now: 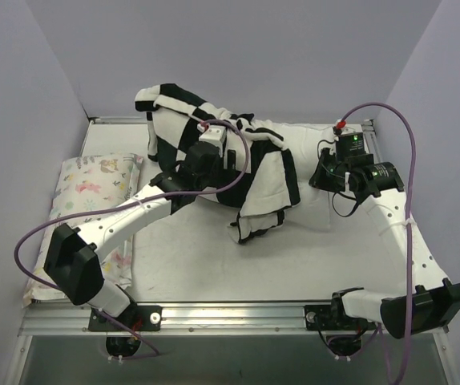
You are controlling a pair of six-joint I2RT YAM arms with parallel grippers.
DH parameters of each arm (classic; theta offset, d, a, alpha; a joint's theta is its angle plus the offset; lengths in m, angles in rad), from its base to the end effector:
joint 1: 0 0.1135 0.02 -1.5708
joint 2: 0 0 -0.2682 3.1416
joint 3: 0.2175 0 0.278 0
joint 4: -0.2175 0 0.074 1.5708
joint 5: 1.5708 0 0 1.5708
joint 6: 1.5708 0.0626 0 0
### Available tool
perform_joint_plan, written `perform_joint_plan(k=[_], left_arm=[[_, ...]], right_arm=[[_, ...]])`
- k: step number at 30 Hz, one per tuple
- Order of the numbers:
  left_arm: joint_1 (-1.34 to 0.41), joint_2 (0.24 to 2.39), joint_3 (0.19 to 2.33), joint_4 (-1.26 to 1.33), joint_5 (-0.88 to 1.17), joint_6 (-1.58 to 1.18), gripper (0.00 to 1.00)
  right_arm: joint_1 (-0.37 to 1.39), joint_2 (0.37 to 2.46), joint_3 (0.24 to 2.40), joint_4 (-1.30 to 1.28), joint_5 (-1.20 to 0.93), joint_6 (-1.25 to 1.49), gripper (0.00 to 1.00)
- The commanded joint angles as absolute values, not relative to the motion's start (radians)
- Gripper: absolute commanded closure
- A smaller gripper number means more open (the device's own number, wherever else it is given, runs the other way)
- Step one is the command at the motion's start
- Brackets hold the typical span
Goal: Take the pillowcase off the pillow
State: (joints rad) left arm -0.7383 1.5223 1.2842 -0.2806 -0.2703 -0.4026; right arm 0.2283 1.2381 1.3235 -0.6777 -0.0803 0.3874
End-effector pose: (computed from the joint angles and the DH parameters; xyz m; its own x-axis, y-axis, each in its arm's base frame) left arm 0.3083 -0.2579 0.3091 -0.5243 -0.0334 -0.8509 0.2953 0.9301 -0.2185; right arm 0.3017 0.0753 0.3738 -0.6132 0.2441 -0.7513 -0.0634 0.9328 0.3549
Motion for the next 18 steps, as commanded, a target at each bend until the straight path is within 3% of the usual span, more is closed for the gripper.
perform_joint_plan(k=[1,2,4,5,10,15,18], left_arm=[[-0.715,1.551,1.308,-0.199,-0.253,-0.426,0.23],[-0.712,1.558,1.316,-0.212,-0.271,-0.425,0.46],[-0.695,1.566,1.342,-0.263,-0.345,-0.414,0.78],[-0.684,1.571,1.359,-0.296,-0.385,-0.414,1.0],[-0.574,1.531,1.407,-0.437,-0.583,-0.428,1.0],[-0.393,1.471,1.373,-0.48,-0.591,-0.46,1.0],[-0.371,1.453,1.371,-0.518,-0.608,-0.474,1.0]], right_arm=[[0.219,1.223,1.342,-0.641,-0.061,0.364,1.0],[0.221,1.223,1.344,-0.643,-0.055,0.362,1.0],[0.219,1.218,1.35,-0.644,-0.049,0.361,1.0],[0.218,1.219,1.353,-0.65,-0.04,0.362,1.0],[0.181,1.213,1.371,-0.67,-0.009,0.37,1.0],[0.13,1.204,1.4,-0.698,-0.003,0.391,1.0],[0.078,1.197,1.404,-0.712,0.037,0.391,1.0]])
